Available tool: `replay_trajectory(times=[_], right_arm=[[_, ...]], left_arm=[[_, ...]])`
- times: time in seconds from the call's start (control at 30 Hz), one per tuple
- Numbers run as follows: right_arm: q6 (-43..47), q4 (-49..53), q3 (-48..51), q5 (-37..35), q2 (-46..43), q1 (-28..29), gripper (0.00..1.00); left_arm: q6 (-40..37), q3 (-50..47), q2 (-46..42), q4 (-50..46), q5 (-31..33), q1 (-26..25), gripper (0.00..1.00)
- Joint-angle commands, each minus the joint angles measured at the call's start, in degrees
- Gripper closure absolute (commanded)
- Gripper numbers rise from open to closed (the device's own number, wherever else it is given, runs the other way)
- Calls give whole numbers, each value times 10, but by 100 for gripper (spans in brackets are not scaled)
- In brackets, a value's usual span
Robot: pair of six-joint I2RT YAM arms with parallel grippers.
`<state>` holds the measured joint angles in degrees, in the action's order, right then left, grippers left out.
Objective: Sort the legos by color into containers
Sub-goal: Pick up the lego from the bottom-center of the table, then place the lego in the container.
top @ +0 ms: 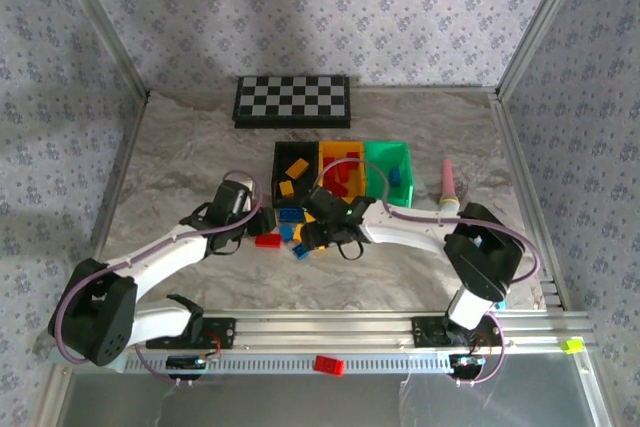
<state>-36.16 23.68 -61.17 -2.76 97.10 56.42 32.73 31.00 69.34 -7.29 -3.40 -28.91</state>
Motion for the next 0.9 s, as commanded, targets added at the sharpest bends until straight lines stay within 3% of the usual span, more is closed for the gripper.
replay_trajectory(times=[0.0,0.13,0.27,0.33,0.6,0.77,0.87], right_arm=[[-22,-6,-26,1,34,11,37],[-25,7,-32,-15,63,15,39],[-21,10,-25,-29,59,14,59],[-18,16,-24,-38,46,14,64],[36,60,-100,-65,-15,-9,63],[81,50,-204,-45,33,-66,60],[100,65,-282,-45,93,-90,51]], left_arm=[[13,14,-5,12,-5,-3,42],[8,14,-19,-1,2,-3,42],[1,13,-34,-11,5,-4,42],[-3,14,-34,-15,2,-4,42],[-10,13,-33,-14,-14,-22,42],[-4,5,-44,-15,-12,-44,42],[-5,1,-43,3,-33,-51,43]])
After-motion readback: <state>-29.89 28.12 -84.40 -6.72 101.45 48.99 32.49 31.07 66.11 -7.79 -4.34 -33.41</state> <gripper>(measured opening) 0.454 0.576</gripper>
